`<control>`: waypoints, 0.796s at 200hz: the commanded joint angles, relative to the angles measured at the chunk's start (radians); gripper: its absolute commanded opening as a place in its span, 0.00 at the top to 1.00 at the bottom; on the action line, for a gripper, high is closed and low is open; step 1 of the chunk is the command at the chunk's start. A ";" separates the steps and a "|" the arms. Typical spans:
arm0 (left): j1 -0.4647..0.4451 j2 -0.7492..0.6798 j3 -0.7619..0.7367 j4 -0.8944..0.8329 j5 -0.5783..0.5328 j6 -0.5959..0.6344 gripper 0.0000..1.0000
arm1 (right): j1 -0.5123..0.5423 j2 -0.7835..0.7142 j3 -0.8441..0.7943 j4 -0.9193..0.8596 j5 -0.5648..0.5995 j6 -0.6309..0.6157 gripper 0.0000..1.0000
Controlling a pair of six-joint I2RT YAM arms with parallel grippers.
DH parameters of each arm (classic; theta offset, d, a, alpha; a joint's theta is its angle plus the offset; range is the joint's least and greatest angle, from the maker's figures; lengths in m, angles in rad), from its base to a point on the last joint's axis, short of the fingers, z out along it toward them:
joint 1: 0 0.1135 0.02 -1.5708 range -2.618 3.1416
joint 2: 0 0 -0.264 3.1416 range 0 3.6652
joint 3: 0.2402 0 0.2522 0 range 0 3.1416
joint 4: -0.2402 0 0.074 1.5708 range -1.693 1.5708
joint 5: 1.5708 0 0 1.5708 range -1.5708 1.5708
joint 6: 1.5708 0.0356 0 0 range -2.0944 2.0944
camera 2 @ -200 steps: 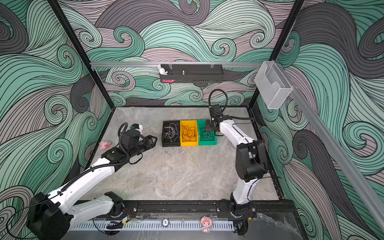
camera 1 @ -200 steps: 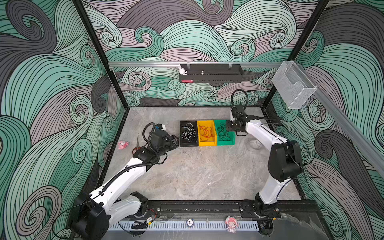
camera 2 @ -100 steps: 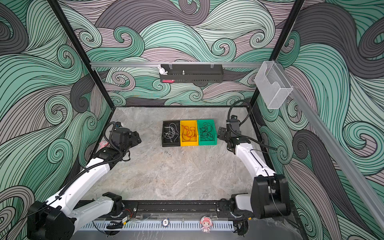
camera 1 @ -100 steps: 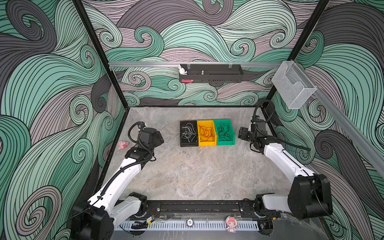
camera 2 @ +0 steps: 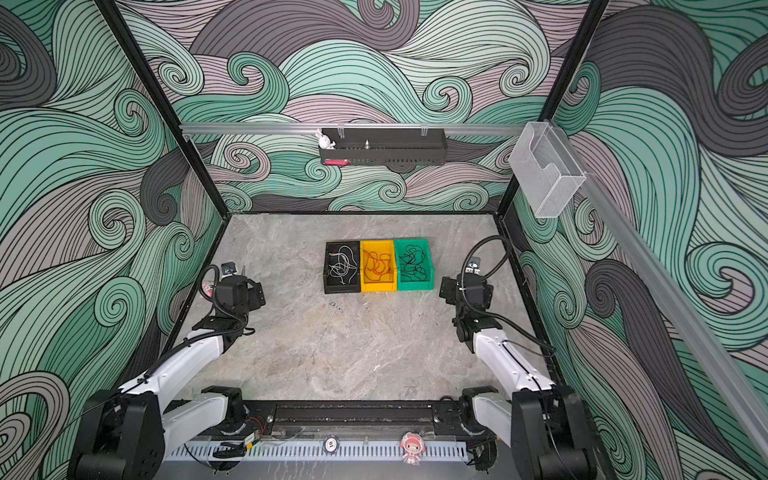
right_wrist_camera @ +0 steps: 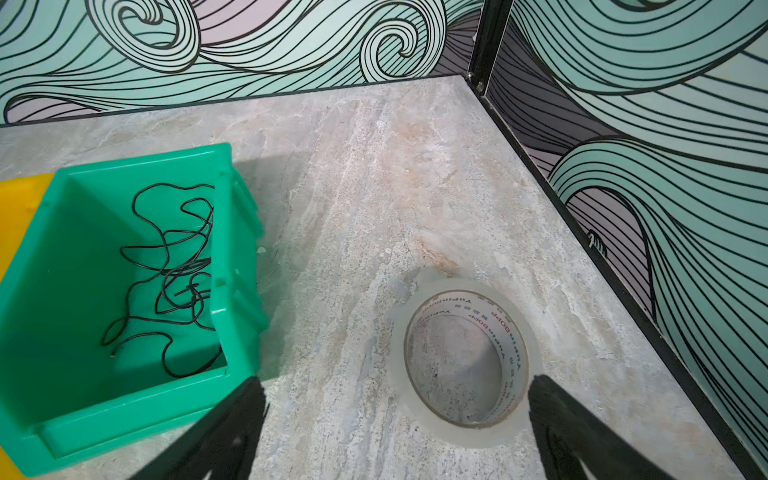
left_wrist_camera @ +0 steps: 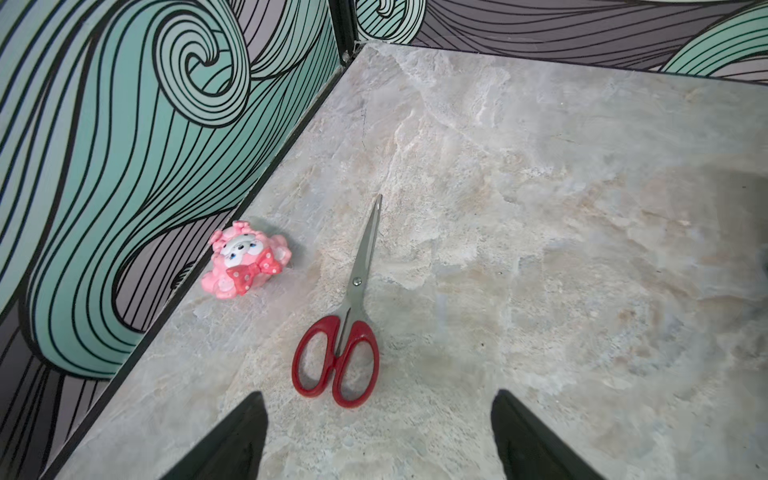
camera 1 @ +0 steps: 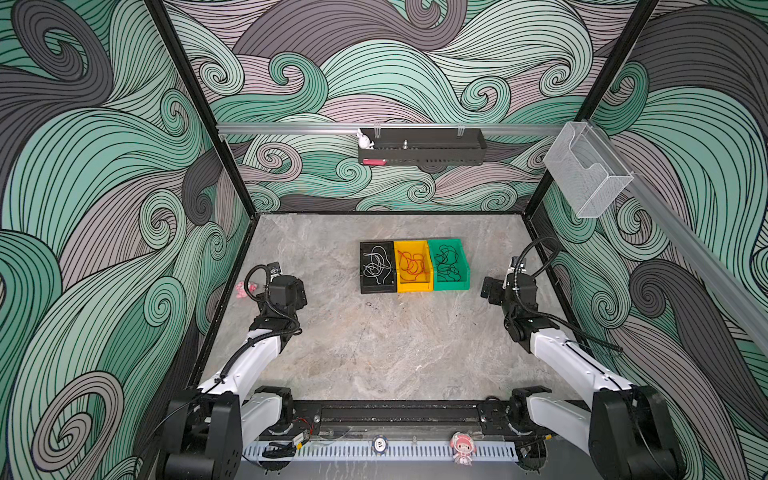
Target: Untangle the cables
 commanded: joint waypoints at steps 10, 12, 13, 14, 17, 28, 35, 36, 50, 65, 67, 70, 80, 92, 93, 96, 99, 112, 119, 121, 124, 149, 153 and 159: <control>0.060 0.101 -0.016 0.305 0.063 0.048 0.13 | 0.007 0.058 -0.081 0.364 -0.039 -0.093 0.01; 0.061 0.112 -0.016 0.317 0.065 0.055 0.13 | 0.006 0.066 -0.092 0.394 -0.040 -0.102 0.01; 0.061 0.117 -0.016 0.323 0.066 0.058 0.13 | 0.005 0.071 -0.096 0.409 -0.041 -0.105 0.01; 0.062 0.122 -0.015 0.328 0.066 0.062 0.13 | 0.006 0.075 -0.101 0.424 -0.044 -0.111 0.01; 0.062 0.138 -0.015 0.345 0.066 0.070 0.13 | 0.007 0.086 -0.109 0.454 -0.047 -0.129 0.01; 0.068 0.189 -0.020 0.407 0.072 0.092 0.13 | 0.006 0.122 -0.117 0.495 -0.047 -0.155 0.00; 0.073 0.217 -0.030 0.459 0.086 0.092 0.13 | 0.004 0.152 -0.115 0.521 -0.057 -0.167 0.01; 0.073 0.221 -0.031 0.469 0.088 0.094 0.13 | 0.004 0.157 -0.114 0.523 -0.060 -0.169 0.01; 0.082 0.266 -0.048 0.555 0.144 0.086 0.13 | 0.000 0.221 -0.093 0.537 -0.110 -0.193 0.00; 0.082 0.341 -0.084 0.672 0.218 0.123 0.14 | -0.005 0.279 -0.084 0.587 -0.114 -0.195 0.01; 0.082 0.351 -0.092 0.692 0.224 0.126 0.14 | -0.005 0.282 -0.083 0.587 -0.116 -0.193 0.01; 0.082 0.367 -0.103 0.723 0.229 0.131 0.14 | -0.010 0.284 -0.080 0.580 -0.119 -0.188 0.00; 0.082 0.406 -0.118 0.801 0.227 0.145 0.14 | -0.033 0.303 -0.080 0.583 -0.146 -0.169 0.01; 0.082 0.415 -0.075 0.733 0.205 0.131 0.13 | -0.065 0.360 -0.077 0.618 -0.159 -0.131 0.01; 0.082 0.414 -0.068 0.715 0.202 0.129 0.13 | -0.068 0.366 -0.076 0.624 -0.160 -0.127 0.01; 0.082 0.408 -0.047 0.666 0.196 0.117 0.13 | -0.078 0.388 -0.077 0.640 -0.161 -0.114 0.00; 0.084 0.403 -0.025 0.613 0.193 0.105 0.13 | -0.086 0.415 -0.074 0.657 -0.157 -0.103 0.00; 0.082 0.426 0.002 0.589 0.174 0.112 0.11 | -0.097 0.434 -0.073 0.698 -0.157 -0.095 0.00; 0.082 0.427 0.005 0.589 0.168 0.113 0.11 | -0.098 0.404 -0.049 0.591 -0.160 -0.091 0.00; 0.082 0.425 0.007 0.579 0.169 0.108 0.09 | -0.098 0.407 -0.047 0.588 -0.158 -0.092 0.00; 0.083 0.419 0.012 0.562 0.173 0.100 0.06 | -0.096 0.416 -0.051 0.613 -0.159 -0.096 0.00; 0.084 0.419 0.015 0.553 0.175 0.098 0.01 | -0.092 0.414 -0.051 0.612 -0.155 -0.100 0.00; 0.084 0.421 0.014 0.559 0.174 0.098 0.01 | -0.090 0.418 -0.057 0.625 -0.155 -0.104 0.00; 0.084 0.422 0.012 0.563 0.172 0.100 0.01 | -0.086 0.425 -0.063 0.656 -0.151 -0.108 0.00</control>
